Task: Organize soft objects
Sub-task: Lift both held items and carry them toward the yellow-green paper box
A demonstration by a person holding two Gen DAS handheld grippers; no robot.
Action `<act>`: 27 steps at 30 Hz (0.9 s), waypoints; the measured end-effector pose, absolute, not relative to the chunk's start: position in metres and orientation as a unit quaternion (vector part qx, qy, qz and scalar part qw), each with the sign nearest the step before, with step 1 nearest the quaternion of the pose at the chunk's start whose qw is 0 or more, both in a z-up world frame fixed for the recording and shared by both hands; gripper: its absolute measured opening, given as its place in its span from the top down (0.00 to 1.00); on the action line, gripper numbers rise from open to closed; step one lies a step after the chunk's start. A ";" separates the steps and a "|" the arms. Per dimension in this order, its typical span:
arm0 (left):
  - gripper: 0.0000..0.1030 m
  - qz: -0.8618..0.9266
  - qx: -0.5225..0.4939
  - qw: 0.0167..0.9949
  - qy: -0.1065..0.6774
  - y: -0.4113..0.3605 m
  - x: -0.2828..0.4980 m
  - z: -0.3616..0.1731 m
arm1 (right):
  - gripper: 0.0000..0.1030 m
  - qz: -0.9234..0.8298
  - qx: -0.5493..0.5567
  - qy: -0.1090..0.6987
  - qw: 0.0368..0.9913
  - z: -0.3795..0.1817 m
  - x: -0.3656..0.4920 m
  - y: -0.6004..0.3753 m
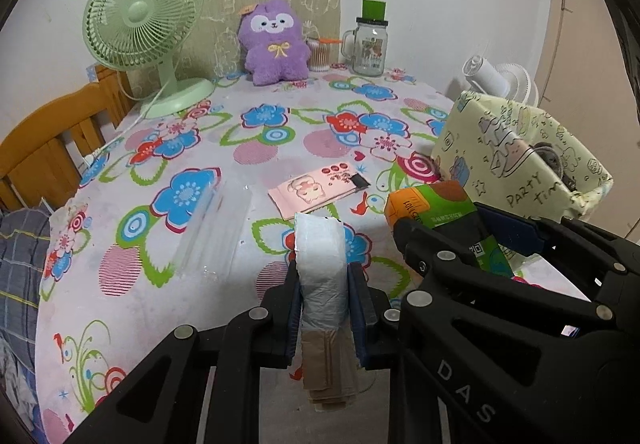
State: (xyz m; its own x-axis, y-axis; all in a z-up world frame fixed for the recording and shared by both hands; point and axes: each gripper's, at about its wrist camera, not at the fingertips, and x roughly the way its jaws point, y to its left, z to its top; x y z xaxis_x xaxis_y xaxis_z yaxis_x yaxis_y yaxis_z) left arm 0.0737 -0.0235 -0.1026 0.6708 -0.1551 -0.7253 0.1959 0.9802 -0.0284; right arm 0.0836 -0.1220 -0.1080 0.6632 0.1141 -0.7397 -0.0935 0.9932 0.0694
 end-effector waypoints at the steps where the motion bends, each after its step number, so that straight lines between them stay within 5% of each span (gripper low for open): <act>1: 0.80 -0.096 0.026 0.915 0.392 -0.024 0.072 -0.100 | 0.48 0.057 0.013 0.404 0.913 -0.106 0.082 -0.122; 27: 0.80 -0.097 0.030 0.936 0.337 -0.038 0.055 -0.046 | 0.48 0.061 0.010 0.346 0.936 -0.047 0.063 -0.137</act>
